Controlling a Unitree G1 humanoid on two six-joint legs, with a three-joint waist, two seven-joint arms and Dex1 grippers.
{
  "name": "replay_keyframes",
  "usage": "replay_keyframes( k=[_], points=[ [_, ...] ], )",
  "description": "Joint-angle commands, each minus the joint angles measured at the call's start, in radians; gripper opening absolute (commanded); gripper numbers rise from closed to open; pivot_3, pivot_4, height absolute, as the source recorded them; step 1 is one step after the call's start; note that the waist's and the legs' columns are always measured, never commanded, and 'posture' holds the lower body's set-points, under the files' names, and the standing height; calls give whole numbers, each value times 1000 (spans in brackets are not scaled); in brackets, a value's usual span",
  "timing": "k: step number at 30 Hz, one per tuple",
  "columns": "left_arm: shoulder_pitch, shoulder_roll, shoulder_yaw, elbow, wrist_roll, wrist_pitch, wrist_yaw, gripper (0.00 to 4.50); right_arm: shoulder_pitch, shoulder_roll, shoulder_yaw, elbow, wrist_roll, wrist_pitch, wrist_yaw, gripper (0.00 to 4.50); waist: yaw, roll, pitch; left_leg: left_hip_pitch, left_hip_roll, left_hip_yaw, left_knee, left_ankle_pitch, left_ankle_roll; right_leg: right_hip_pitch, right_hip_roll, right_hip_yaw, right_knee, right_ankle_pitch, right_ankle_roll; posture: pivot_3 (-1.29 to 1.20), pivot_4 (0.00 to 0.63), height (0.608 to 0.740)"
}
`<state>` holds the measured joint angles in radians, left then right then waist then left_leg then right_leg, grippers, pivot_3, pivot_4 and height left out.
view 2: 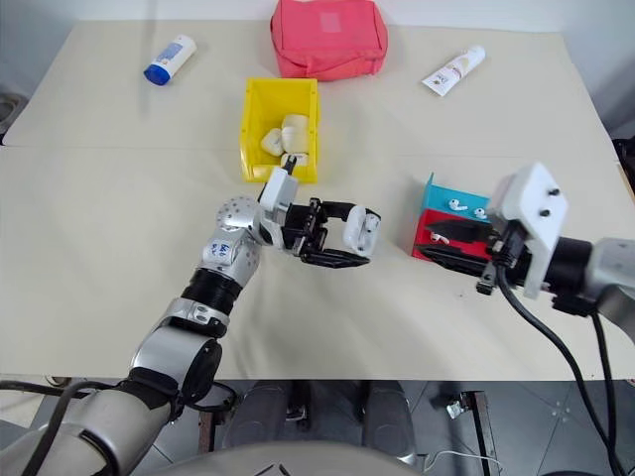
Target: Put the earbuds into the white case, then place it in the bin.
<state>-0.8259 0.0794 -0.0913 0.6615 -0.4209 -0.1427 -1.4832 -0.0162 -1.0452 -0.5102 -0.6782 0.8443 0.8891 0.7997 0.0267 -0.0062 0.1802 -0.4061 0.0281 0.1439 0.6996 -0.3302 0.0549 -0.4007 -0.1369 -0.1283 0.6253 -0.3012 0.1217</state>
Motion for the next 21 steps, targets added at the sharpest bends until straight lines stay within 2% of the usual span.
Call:
replay_keyframes(
  k=[1, 6, 7, 8, 15, 16, 21],
  points=[
    [-34, 3, 30, 14, 5, -21, 21, 2800, 141, 30, -205, -88, -22, 68, -39, 1475, 0, 0, 0, 0, 0, -1, 0, 0, 0, 1, 0, -1, 0, 0, 0, 0, 150, 740],
    [-51, 2, 43, 38, 9, -28, 25, 2800, 347, 130, -399, -200, -12, 140, -84, 1475, 1, 0, 0, 0, 0, -3, 0, 0, 0, 4, 0, -2, -3, 1, 1, 0, 150, 740],
    [-57, 0, 45, 44, 9, -28, 26, 2800, 377, 152, -435, -222, -3, 148, -92, 1819, 1, 0, 0, 0, 0, -3, 0, 0, 0, 4, 0, -2, -3, 1, 1, 0, 150, 740],
    [-62, -2, 48, 49, 8, -28, 27, 2800, 403, 171, -465, -241, 6, 154, -99, 1979, 0, 0, 0, 1, 0, -4, 0, 0, 0, 5, 1, -3, -4, 1, 1, 0, 150, 740],
    [-91, -13, 59, 86, 10, -40, 29, 2800, 471, 204, -553, -304, 73, 167, -150, 4319, -2, 0, 0, 1, 0, -3, 0, 0, 0, 5, 1, -2, -5, 1, 1, 0, 150, 740],
    [-94, -13, 61, 88, 10, -41, 29, 2800, 478, 202, -566, -308, 83, 170, -156, 4469, -2, 0, 0, 2, 0, -3, 0, 0, 0, 5, 1, -2, -5, 1, 1, 0, 150, 740],
    [-91, -11, 69, 86, 11, -50, 34, 2800, 520, 191, -625, -315, 130, 175, -173, 4469, 0, 0, 0, 2, 0, -3, 0, 0, 0, 5, 1, -1, -5, 1, 1, 0, 150, 740]
  ],
)
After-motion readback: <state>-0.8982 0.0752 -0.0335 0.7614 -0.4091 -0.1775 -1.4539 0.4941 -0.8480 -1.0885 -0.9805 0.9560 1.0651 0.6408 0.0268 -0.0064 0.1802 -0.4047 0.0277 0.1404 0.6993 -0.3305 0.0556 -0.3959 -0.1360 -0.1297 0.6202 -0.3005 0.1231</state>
